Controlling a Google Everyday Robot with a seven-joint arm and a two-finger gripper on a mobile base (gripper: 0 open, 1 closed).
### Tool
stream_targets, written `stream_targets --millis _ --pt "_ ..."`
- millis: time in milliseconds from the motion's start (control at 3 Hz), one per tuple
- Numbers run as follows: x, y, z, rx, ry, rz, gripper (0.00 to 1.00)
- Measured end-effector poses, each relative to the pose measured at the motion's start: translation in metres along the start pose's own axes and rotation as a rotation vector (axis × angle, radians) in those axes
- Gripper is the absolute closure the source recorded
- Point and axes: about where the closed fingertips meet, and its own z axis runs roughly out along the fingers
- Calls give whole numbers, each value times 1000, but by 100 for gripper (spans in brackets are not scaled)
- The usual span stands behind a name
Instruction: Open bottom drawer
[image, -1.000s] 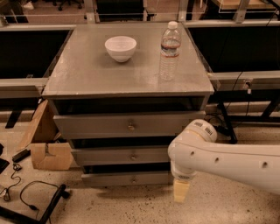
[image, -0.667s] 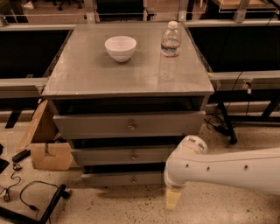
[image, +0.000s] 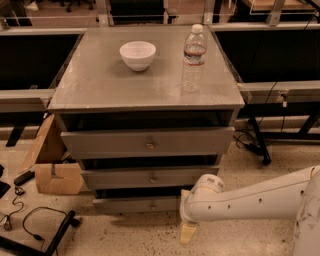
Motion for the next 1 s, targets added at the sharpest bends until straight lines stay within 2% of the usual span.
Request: stream_targets --millis 333,667,1000 --pt "0 0 0 0 0 0 0" --pt "-7 -7 19 -8 -2 -13 0" --pt "-13 -20 59 -18 -11 -32 0"
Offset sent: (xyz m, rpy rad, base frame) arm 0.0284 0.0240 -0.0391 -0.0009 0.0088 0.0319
